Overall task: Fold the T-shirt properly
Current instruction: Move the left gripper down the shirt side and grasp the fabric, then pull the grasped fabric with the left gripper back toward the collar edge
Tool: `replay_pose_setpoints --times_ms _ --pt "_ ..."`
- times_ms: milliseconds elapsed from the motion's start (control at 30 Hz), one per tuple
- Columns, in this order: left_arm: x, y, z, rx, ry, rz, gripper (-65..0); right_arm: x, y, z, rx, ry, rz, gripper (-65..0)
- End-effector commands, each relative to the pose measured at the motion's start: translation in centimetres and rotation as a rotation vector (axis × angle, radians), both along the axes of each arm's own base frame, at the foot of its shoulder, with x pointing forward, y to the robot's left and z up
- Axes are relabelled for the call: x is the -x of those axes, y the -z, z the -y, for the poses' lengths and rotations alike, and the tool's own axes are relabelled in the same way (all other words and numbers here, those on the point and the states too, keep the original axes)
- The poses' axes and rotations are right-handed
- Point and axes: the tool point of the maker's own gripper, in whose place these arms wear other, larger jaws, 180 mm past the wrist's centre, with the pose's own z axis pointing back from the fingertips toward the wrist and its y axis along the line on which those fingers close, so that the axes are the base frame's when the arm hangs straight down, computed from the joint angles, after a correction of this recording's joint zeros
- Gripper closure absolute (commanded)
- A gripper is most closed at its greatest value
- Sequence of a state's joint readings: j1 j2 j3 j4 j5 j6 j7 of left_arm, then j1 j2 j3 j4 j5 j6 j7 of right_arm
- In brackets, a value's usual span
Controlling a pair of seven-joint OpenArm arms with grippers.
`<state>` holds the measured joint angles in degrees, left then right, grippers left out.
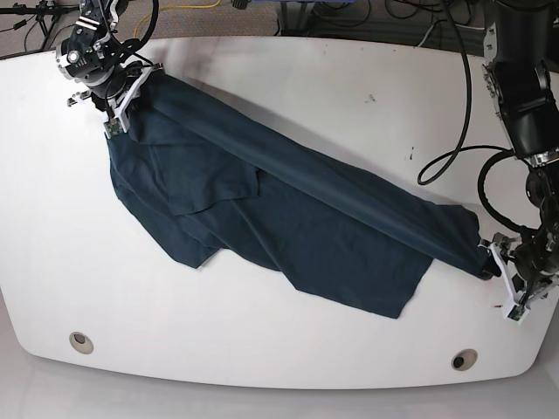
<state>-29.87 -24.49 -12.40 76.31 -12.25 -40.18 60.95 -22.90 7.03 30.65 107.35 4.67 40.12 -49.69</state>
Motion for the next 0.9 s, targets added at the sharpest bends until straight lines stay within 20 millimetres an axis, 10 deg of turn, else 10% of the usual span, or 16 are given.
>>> replay_pose_setpoints --times_ms 0,467,867 --pt "-1.6 -3.7 -0.5 0.002 0.003 0.121 -35.4 -0.6 -0.9 0.4 0.021 -0.007 0.028 -9.4" --pt "-2.4 -4.3 0.0 0.083 0.008 0.126 -20.4 -0.5 -0.8 0.3 0.018 -0.006 0.028 -9.4" --pt "-0.9 -0.9 -3.1 0.391 -0.148 0.038 -38.8 -0.6 -1.0 0.2 0.02 -0.007 0.033 -9.4"
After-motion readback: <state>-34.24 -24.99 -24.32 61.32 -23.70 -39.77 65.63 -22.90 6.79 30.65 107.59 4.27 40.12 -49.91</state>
